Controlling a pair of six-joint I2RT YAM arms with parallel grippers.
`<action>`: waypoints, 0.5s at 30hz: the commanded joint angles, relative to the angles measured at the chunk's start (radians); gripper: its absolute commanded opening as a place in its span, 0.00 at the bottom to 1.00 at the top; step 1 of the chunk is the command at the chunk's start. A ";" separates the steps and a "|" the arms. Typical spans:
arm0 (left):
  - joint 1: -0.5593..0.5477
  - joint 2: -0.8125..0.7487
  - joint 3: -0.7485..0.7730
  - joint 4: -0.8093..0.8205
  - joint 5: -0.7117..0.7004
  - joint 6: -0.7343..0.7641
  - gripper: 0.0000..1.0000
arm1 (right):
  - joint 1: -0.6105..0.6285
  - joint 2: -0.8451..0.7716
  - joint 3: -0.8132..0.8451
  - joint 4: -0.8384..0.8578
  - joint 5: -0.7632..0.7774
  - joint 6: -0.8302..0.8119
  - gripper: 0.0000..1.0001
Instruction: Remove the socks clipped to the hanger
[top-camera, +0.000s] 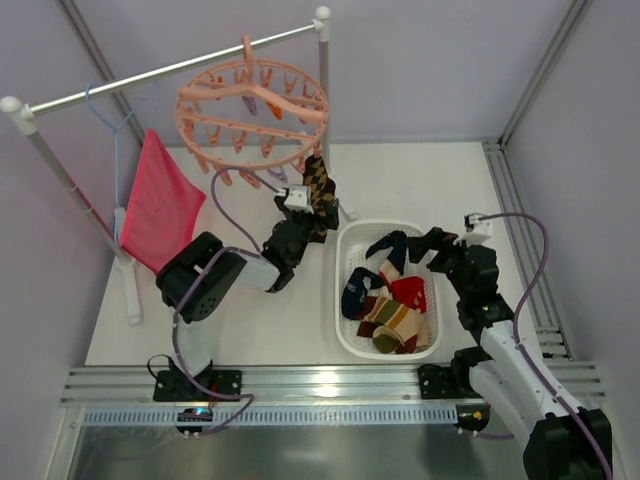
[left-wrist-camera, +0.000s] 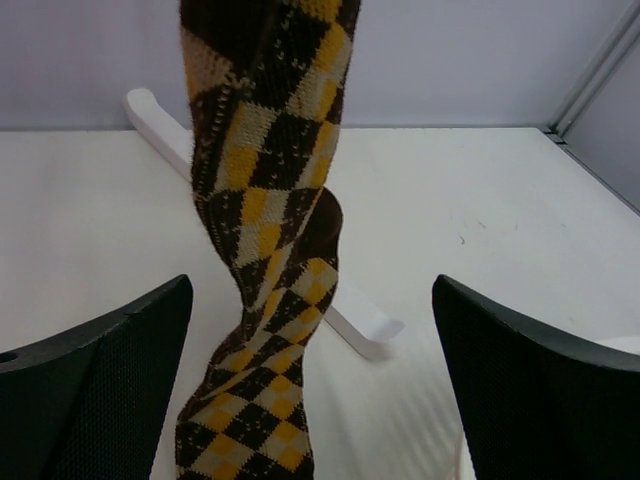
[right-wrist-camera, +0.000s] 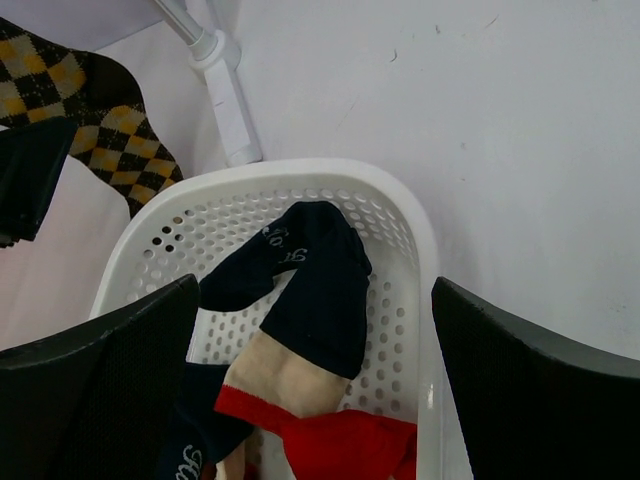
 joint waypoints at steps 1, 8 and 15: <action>0.028 0.031 0.042 0.091 -0.069 0.061 1.00 | -0.005 0.019 0.009 0.080 -0.030 -0.003 0.97; 0.039 0.119 0.080 0.170 -0.118 0.104 0.94 | -0.006 0.076 0.011 0.126 -0.054 0.006 0.97; 0.039 0.154 0.115 0.226 -0.112 0.105 0.53 | -0.006 0.109 0.011 0.149 -0.053 0.004 0.97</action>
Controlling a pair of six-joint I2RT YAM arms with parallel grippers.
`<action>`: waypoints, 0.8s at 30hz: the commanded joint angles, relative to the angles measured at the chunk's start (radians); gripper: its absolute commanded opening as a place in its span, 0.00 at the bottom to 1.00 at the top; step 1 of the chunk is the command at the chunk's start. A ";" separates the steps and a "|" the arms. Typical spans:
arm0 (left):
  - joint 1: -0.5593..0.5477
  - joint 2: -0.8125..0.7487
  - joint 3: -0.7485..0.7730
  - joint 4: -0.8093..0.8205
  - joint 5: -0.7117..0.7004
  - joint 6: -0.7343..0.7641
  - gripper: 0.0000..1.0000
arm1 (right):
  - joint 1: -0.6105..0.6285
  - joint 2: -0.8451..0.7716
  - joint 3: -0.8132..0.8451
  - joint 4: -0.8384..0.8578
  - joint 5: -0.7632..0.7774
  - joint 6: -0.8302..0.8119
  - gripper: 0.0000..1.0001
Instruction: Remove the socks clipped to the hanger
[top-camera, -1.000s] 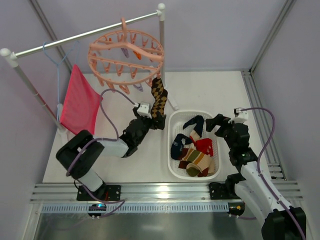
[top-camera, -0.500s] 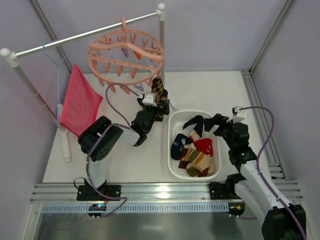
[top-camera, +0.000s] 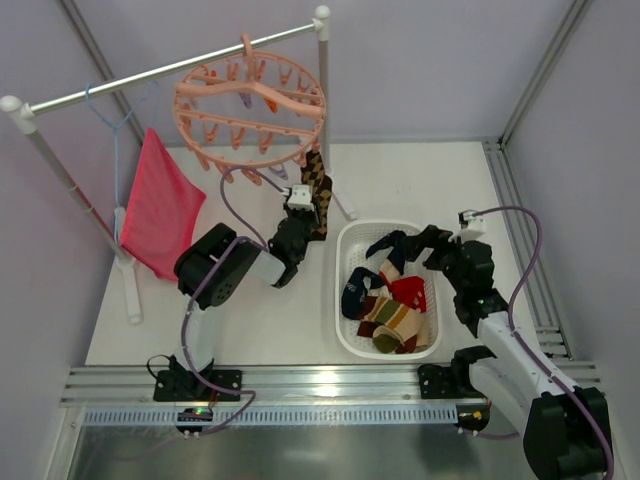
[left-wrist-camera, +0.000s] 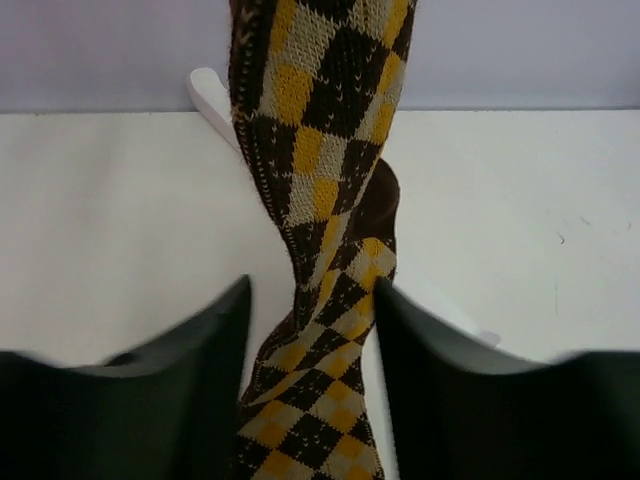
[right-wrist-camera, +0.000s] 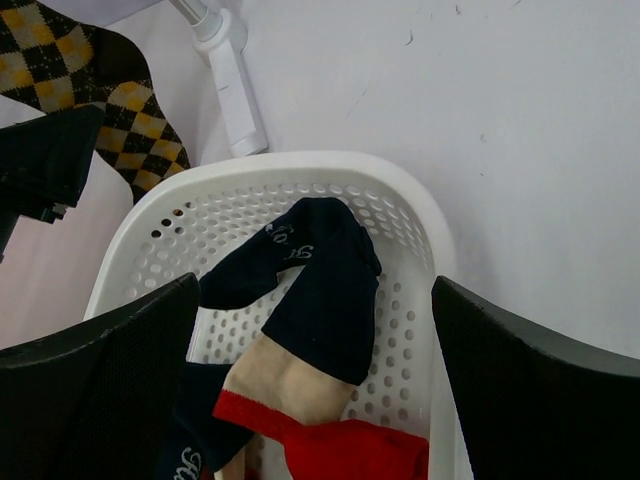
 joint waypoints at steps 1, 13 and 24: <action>0.005 -0.004 0.031 0.188 -0.031 0.027 0.33 | -0.004 0.011 0.012 0.072 -0.013 0.001 0.97; -0.033 -0.164 -0.137 0.276 -0.074 0.116 0.00 | -0.004 0.025 0.018 0.073 -0.022 0.004 0.97; -0.197 -0.444 -0.318 0.172 -0.126 0.196 0.00 | -0.004 -0.044 0.014 0.029 -0.076 -0.025 0.97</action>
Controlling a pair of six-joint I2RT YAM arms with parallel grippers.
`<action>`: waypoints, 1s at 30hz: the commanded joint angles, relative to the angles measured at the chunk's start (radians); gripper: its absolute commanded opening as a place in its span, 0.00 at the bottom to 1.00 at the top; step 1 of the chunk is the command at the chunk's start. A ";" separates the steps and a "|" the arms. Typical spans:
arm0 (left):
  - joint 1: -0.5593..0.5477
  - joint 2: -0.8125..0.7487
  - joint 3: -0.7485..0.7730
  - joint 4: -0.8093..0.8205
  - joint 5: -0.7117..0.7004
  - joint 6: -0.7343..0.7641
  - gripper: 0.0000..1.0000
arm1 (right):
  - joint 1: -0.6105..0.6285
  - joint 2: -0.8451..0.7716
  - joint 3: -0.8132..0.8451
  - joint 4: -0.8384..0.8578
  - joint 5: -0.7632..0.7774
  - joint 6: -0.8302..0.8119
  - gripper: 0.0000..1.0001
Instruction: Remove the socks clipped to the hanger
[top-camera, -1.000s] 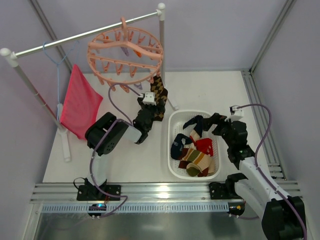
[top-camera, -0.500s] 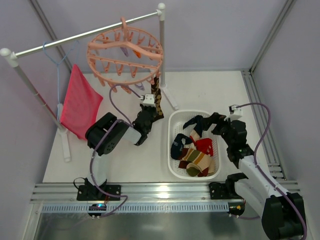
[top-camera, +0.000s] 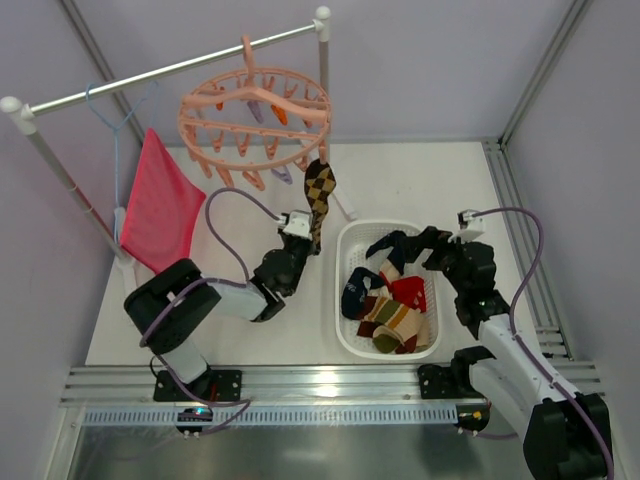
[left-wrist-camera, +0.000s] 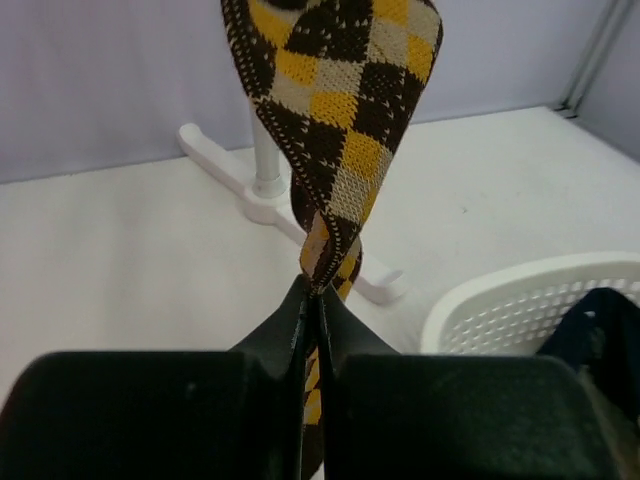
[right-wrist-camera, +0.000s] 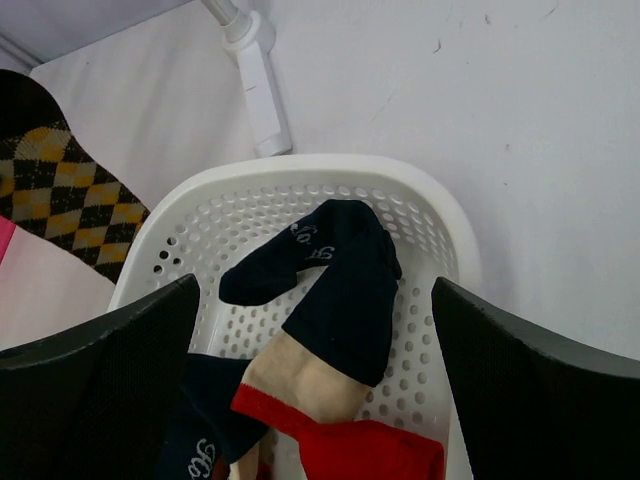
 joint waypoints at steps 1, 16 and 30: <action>-0.057 -0.145 -0.030 0.128 -0.038 0.049 0.00 | -0.004 -0.055 0.014 0.007 -0.057 -0.024 0.97; -0.168 -0.658 -0.120 -0.489 0.072 0.000 0.00 | 0.130 -0.041 0.020 0.111 -0.140 0.019 0.98; -0.168 -0.897 -0.185 -0.771 0.241 -0.077 0.00 | 0.434 0.161 0.164 0.122 0.085 -0.011 0.98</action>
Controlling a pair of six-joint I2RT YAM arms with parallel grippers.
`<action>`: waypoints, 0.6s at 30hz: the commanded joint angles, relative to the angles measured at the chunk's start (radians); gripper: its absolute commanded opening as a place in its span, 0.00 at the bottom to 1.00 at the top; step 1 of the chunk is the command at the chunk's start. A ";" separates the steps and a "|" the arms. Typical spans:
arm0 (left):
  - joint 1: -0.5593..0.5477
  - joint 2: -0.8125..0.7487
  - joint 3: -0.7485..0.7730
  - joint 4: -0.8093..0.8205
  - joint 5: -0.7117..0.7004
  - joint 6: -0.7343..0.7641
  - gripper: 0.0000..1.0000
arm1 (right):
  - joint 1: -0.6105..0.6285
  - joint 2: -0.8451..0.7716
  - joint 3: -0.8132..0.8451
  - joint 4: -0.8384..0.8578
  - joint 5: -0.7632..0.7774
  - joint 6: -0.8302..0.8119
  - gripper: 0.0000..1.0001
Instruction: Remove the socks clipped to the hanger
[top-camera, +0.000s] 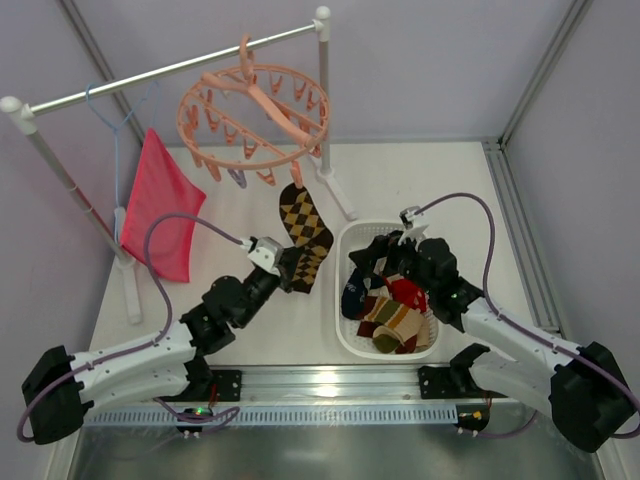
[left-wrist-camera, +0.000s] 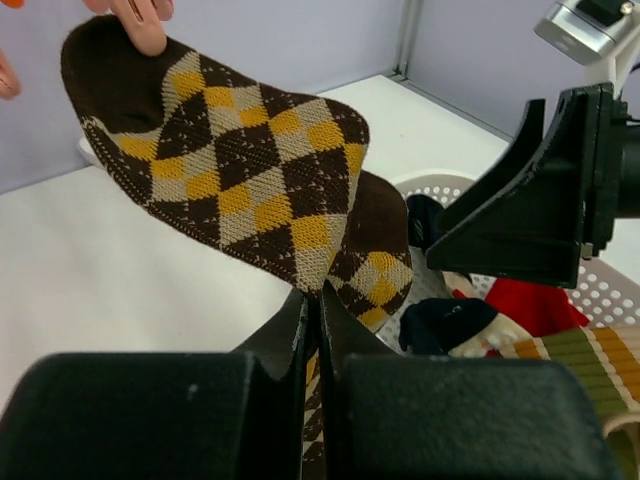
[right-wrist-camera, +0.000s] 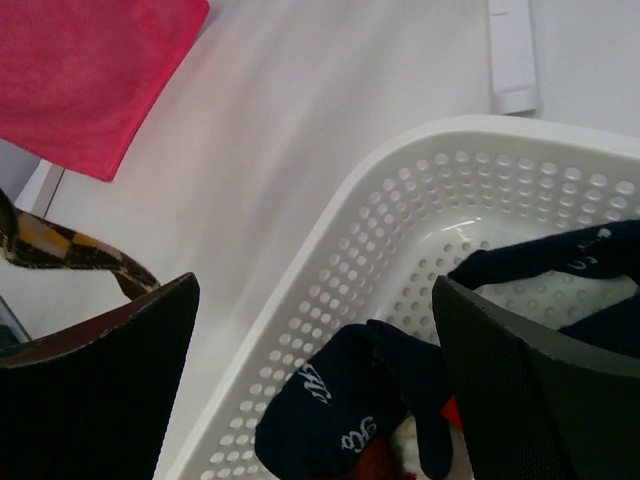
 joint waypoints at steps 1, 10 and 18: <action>-0.003 -0.061 -0.011 -0.068 0.072 -0.038 0.00 | 0.046 0.015 0.082 0.057 0.077 -0.016 0.98; -0.003 -0.109 -0.014 -0.113 0.055 -0.032 0.00 | 0.089 0.128 0.368 -0.044 0.089 -0.120 0.98; -0.003 -0.164 -0.041 -0.094 0.015 -0.021 0.00 | 0.091 0.280 0.679 -0.159 -0.007 -0.235 0.98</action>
